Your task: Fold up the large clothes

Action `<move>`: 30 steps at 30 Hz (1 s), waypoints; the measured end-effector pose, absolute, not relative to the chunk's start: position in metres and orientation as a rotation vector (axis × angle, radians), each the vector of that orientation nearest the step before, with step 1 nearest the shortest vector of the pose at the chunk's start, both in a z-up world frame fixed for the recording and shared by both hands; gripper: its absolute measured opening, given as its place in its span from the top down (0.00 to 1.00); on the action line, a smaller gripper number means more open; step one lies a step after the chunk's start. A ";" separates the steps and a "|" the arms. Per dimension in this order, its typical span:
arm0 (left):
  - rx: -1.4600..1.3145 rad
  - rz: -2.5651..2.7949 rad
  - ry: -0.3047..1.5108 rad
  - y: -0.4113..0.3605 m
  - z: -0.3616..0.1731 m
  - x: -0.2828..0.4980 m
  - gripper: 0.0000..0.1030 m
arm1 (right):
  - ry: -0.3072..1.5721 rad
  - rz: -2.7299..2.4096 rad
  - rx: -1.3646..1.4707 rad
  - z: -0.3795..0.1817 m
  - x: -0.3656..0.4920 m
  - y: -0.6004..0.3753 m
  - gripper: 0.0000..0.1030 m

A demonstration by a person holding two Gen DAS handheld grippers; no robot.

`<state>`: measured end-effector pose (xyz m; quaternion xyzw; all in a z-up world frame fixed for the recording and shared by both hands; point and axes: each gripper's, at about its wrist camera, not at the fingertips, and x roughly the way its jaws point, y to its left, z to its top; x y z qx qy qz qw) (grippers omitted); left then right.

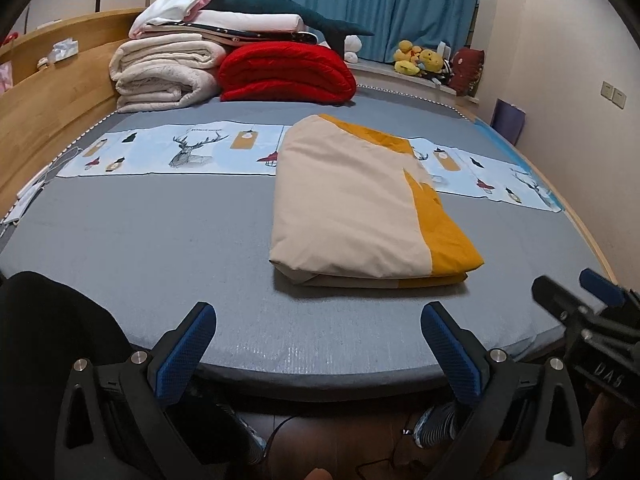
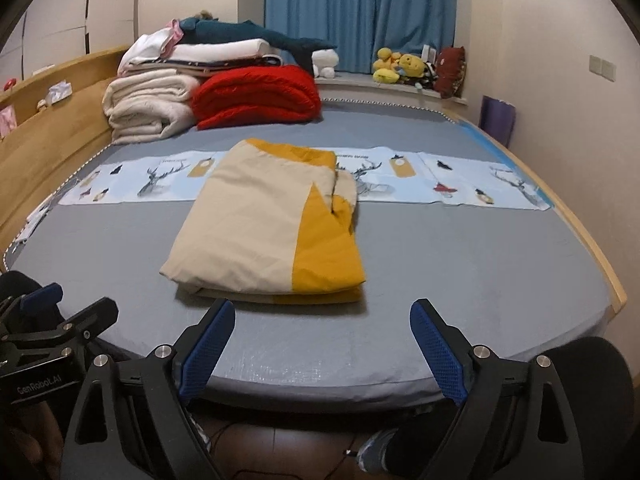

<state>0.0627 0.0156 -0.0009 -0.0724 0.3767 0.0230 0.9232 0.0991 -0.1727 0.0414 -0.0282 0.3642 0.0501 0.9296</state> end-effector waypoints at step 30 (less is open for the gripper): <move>-0.100 0.021 0.731 0.007 0.002 0.061 0.01 | 0.713 0.134 -0.103 0.039 0.101 -0.156 0.13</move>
